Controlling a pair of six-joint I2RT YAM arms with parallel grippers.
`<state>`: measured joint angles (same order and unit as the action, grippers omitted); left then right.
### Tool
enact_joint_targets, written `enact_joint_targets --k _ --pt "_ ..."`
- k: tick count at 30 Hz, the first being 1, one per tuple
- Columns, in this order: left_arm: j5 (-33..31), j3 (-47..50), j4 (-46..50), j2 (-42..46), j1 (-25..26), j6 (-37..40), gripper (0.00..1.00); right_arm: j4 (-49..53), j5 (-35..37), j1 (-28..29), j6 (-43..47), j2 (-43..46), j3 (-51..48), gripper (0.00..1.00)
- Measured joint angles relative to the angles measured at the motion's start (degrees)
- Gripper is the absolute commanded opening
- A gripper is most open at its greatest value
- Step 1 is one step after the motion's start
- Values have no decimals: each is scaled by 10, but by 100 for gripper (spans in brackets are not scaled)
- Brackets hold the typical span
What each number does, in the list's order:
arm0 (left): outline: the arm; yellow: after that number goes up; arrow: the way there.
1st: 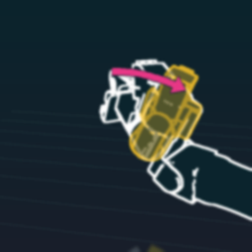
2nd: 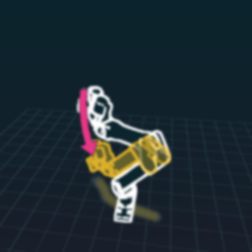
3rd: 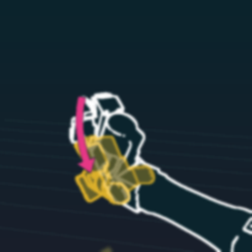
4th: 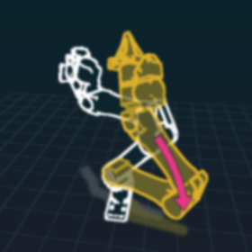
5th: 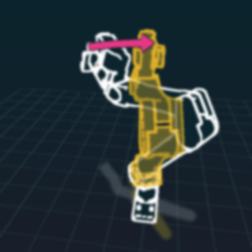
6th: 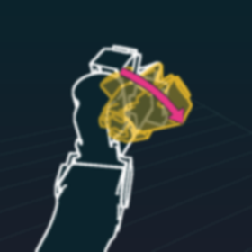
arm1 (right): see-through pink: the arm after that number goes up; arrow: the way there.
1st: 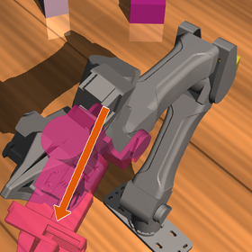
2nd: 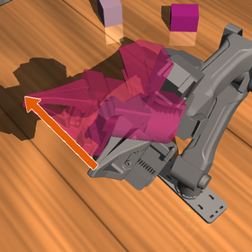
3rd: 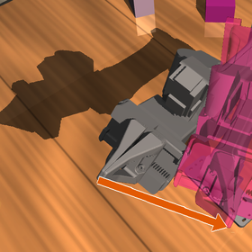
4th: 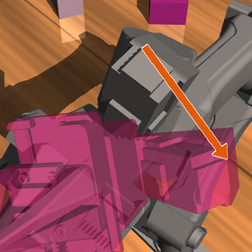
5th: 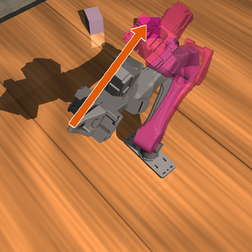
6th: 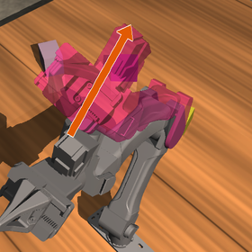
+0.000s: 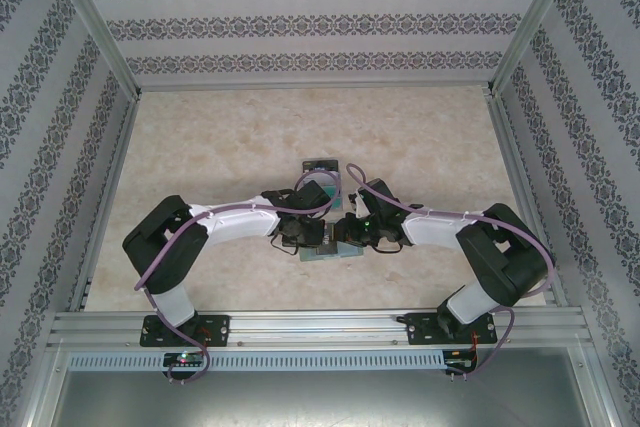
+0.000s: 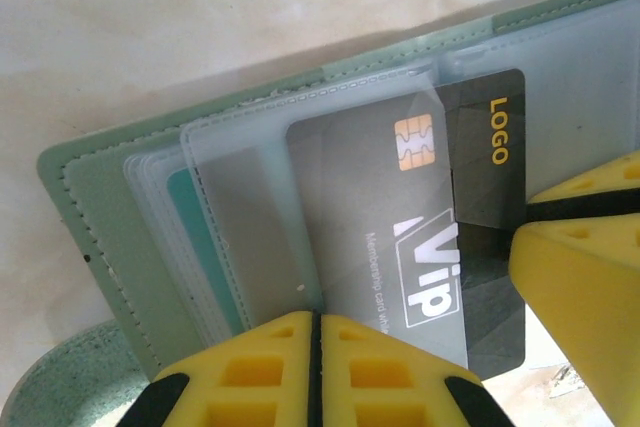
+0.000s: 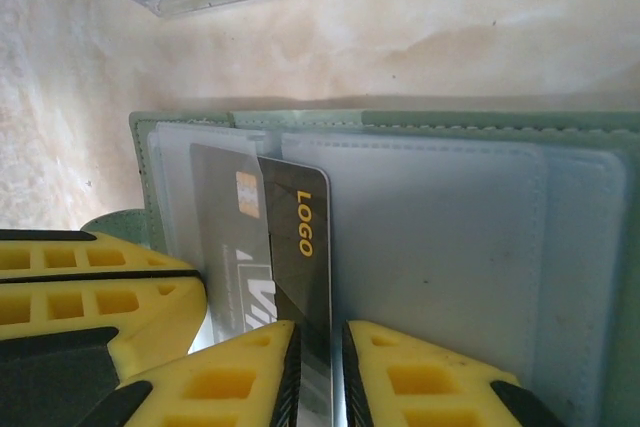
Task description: Take the credit cards out of the card holder
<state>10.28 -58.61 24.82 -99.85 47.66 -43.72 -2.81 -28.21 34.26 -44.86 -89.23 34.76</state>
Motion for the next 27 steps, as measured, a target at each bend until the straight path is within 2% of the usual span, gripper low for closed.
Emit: enact_joint_targets --k 6,9,11,12,19,27 --pt "1 2 -3 0 0 0 0 -12 -12 0 -2 -12 4 20" --pt "1 2 -4 0 0 0 0 -14 -13 1 -3 -16 5 12" --pt "1 3 -4 0 0 0 0 -15 -13 1 -5 -16 5 1" --pt "1 3 -4 0 0 0 0 -17 -13 1 -5 -16 5 0" --pt "1 4 -5 1 0 0 0 -16 -15 -6 -2 -4 3 0" --pt "0 6 -8 2 0 0 0 16 -27 -55 23 45 -24 0"
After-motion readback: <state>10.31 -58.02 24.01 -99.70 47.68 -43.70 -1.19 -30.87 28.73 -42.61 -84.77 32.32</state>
